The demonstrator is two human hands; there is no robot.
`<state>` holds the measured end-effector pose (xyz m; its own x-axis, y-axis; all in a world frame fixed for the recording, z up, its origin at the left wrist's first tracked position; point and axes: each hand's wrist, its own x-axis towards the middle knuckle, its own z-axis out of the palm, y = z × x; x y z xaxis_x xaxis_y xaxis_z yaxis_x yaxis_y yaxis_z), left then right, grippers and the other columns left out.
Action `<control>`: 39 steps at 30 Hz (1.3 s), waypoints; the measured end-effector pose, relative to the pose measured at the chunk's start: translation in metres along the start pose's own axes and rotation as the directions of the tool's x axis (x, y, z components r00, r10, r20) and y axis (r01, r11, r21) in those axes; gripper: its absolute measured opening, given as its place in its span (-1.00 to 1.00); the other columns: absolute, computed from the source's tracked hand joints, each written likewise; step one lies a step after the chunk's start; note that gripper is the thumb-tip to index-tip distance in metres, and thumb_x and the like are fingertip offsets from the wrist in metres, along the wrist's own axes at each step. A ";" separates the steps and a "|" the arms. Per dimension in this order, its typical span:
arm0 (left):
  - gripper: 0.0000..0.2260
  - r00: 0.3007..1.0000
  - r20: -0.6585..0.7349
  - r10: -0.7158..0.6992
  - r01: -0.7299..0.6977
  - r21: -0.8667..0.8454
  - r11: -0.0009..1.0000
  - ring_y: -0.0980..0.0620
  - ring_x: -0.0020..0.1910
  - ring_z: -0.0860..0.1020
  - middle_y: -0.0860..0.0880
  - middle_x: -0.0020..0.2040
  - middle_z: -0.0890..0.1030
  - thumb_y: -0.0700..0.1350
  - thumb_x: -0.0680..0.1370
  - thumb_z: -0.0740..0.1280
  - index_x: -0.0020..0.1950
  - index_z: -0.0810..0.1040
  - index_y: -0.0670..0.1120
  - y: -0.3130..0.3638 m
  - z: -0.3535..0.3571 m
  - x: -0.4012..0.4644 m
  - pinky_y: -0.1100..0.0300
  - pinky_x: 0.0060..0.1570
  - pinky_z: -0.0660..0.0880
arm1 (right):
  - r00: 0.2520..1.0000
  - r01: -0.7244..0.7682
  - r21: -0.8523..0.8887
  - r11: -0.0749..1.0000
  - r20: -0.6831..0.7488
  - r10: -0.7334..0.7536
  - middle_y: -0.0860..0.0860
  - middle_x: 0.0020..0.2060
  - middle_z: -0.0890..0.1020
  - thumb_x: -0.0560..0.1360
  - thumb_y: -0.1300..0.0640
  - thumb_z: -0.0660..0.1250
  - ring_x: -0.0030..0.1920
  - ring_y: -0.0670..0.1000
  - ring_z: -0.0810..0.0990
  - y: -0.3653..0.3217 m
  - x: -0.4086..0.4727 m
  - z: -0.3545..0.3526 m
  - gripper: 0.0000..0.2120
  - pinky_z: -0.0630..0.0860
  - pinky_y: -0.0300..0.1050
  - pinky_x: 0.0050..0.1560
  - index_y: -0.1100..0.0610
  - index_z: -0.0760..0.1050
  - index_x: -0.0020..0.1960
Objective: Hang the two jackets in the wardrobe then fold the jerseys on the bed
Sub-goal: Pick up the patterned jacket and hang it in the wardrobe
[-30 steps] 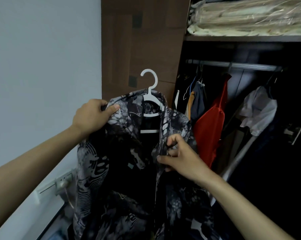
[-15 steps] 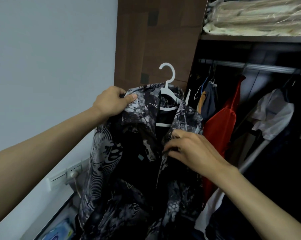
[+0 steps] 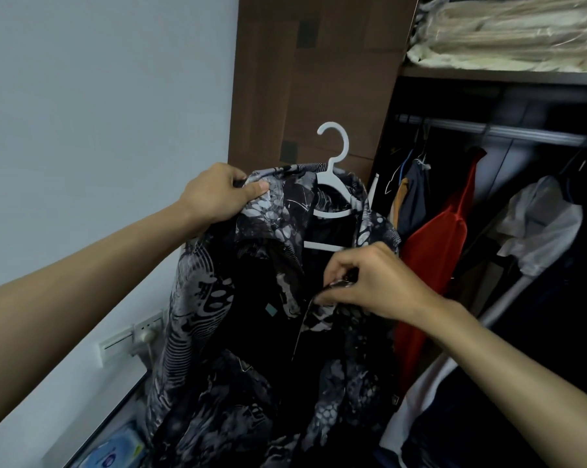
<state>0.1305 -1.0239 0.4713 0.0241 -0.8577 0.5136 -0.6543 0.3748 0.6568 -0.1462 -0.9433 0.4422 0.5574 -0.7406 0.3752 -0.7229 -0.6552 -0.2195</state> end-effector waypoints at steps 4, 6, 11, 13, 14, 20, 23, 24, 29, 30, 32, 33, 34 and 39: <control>-0.56 0.999 0.027 -0.029 0.031 -0.080 0.996 -0.05 -0.36 0.50 0.00 -0.44 0.55 0.24 0.51 0.42 -0.38 0.55 -0.07 -0.002 -0.004 0.002 0.10 -0.21 0.41 | 0.980 0.061 -0.124 0.990 0.194 -0.036 -0.20 -0.08 0.73 0.53 0.04 0.49 0.03 -0.24 0.66 0.009 0.010 -0.021 -0.89 0.56 -0.13 0.16 -0.03 0.70 0.05; -0.61 0.998 0.041 -0.037 0.041 -0.113 0.993 -0.02 -0.33 0.54 -0.01 -0.39 0.60 0.20 0.52 0.43 -0.34 0.59 -0.07 -0.002 -0.008 0.002 0.11 -0.17 0.46 | 0.981 0.079 -0.204 0.976 0.190 -0.040 -0.22 -0.11 0.72 0.56 0.05 0.46 -0.01 -0.26 0.65 0.018 0.013 -0.033 -0.90 0.57 -0.12 0.12 -0.04 0.69 0.06; -0.63 0.995 0.078 -0.061 0.075 -0.191 0.979 0.18 -0.53 0.48 0.08 -0.52 0.56 0.10 0.55 0.43 -0.34 0.58 -0.12 0.001 -0.011 0.002 0.28 -0.37 0.41 | 0.990 0.050 -0.038 0.998 -0.131 -0.055 -0.16 -0.27 0.71 0.39 -0.10 0.52 -0.21 -0.22 0.68 0.021 0.013 -0.045 -0.79 0.56 -0.26 -0.17 0.02 0.73 -0.08; -0.57 0.993 0.095 -0.071 0.089 -0.199 0.976 0.10 -0.47 0.49 -0.02 -0.45 0.58 0.12 0.54 0.44 -0.31 0.59 -0.22 0.003 -0.008 0.003 0.24 -0.31 0.41 | 0.986 0.074 0.122 0.990 -0.160 -0.054 -0.11 -0.30 0.73 0.37 -0.01 0.56 -0.24 -0.19 0.70 0.010 0.016 -0.041 -0.80 0.56 -0.28 -0.17 0.10 0.73 -0.11; -0.52 0.992 0.103 -0.075 0.094 -0.194 0.976 0.04 -0.40 0.49 -0.10 -0.39 0.56 0.14 0.53 0.45 -0.25 0.60 -0.31 0.004 -0.007 0.003 0.20 -0.28 0.39 | 0.989 0.084 0.180 0.980 -0.139 -0.059 -0.08 -0.29 0.74 0.39 0.04 0.58 -0.23 -0.15 0.72 0.003 0.019 -0.038 -0.82 0.61 -0.19 -0.12 0.12 0.73 -0.10; -0.45 0.991 0.118 -0.068 0.081 -0.117 0.990 -0.02 -0.36 0.46 -0.14 -0.37 0.51 0.23 0.47 0.47 -0.17 0.64 -0.32 0.012 0.010 0.004 0.13 -0.24 0.37 | 0.989 0.112 0.335 0.936 0.057 -0.139 0.01 -0.24 0.76 0.43 0.14 0.58 -0.20 -0.01 0.73 -0.038 0.028 -0.026 -0.86 0.67 -0.03 -0.06 0.17 0.74 -0.04; -0.49 0.991 0.113 -0.071 0.080 -0.078 0.994 0.02 -0.50 0.38 0.05 -0.55 0.44 0.21 0.48 0.47 -0.43 0.54 -0.17 0.020 0.017 0.003 0.17 -0.30 0.32 | 0.997 0.080 0.261 0.962 -0.026 -0.076 0.00 -0.34 0.73 0.38 0.02 0.62 -0.30 -0.02 0.70 -0.046 0.038 -0.017 -0.80 0.61 -0.08 -0.20 0.06 0.71 -0.06; -0.49 0.991 0.109 -0.079 0.087 -0.070 0.994 0.04 -0.52 0.36 0.09 -0.61 0.39 0.19 0.49 0.47 -0.48 0.47 -0.13 0.023 0.017 0.003 0.17 -0.33 0.30 | 0.998 0.050 0.225 0.973 -0.048 -0.040 -0.01 -0.37 0.71 0.35 -0.01 0.64 -0.33 -0.08 0.68 -0.046 0.041 -0.014 -0.75 0.57 -0.11 -0.24 0.04 0.66 -0.07; -0.56 0.990 0.121 -0.071 0.084 -0.106 0.991 0.00 -0.43 0.41 -0.04 -0.47 0.46 0.14 0.52 0.47 -0.41 0.52 -0.11 0.025 0.017 0.003 0.16 -0.29 0.34 | 0.993 -0.023 0.002 1.000 -0.115 0.023 -0.11 -0.44 0.66 0.27 -0.08 0.68 -0.36 -0.18 0.64 -0.042 0.045 -0.002 -0.65 0.60 -0.07 -0.23 0.01 0.53 -0.25; -0.58 0.989 0.129 -0.071 0.086 -0.117 0.989 0.00 -0.40 0.42 -0.08 -0.43 0.47 0.13 0.52 0.47 -0.38 0.54 -0.13 0.025 0.018 0.003 0.15 -0.28 0.35 | 0.992 -0.032 -0.028 0.999 -0.124 0.028 -0.12 -0.46 0.65 0.26 -0.09 0.68 -0.37 -0.19 0.62 -0.041 0.045 0.000 -0.65 0.58 -0.09 -0.25 0.00 0.53 -0.27; -0.58 0.988 0.139 -0.069 0.088 -0.137 0.987 -0.01 -0.40 0.41 -0.11 -0.41 0.46 0.12 0.52 0.47 -0.37 0.53 -0.14 0.026 0.020 0.002 0.15 -0.30 0.34 | 0.987 -0.047 -0.108 0.993 -0.160 0.029 -0.16 -0.44 0.63 0.27 -0.13 0.66 -0.36 -0.20 0.59 -0.038 0.044 0.005 -0.66 0.55 -0.13 -0.26 0.00 0.55 -0.27; -0.57 0.988 0.139 -0.069 0.088 -0.140 0.986 -0.01 -0.42 0.40 -0.10 -0.43 0.46 0.12 0.52 0.47 -0.40 0.51 -0.13 0.026 0.021 0.002 0.16 -0.31 0.33 | 0.982 -0.046 -0.142 0.989 -0.189 0.019 -0.17 -0.41 0.62 0.28 -0.15 0.65 -0.34 -0.21 0.58 -0.037 0.043 0.008 -0.67 0.54 -0.14 -0.26 -0.01 0.56 -0.26; -0.56 0.988 0.137 -0.070 0.090 -0.143 0.986 0.00 -0.45 0.39 -0.07 -0.46 0.44 0.11 0.52 0.47 -0.43 0.49 -0.12 0.027 0.021 0.002 0.18 -0.33 0.32 | 0.975 -0.038 -0.151 0.988 -0.222 0.004 -0.18 -0.37 0.61 0.29 -0.16 0.64 -0.32 -0.22 0.56 -0.035 0.042 0.011 -0.68 0.53 -0.14 -0.27 -0.02 0.55 -0.25; -0.51 0.989 0.140 -0.050 0.074 -0.167 0.983 -0.02 -0.41 0.38 -0.13 -0.42 0.41 0.14 0.51 0.47 -0.35 0.50 -0.25 0.028 0.024 0.002 0.14 -0.30 0.30 | 0.962 -0.026 -0.085 0.996 -0.275 0.002 -0.14 -0.19 0.60 0.30 -0.15 0.63 -0.28 -0.14 0.53 -0.026 0.041 0.019 -0.69 0.56 -0.06 -0.26 -0.05 0.53 -0.24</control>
<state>0.0941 -1.0238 0.4780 -0.0488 -0.9162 0.3977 -0.5152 0.3642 0.7759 -0.0969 -0.9598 0.4461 0.4225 -0.6724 0.6077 -0.7695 -0.6205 -0.1515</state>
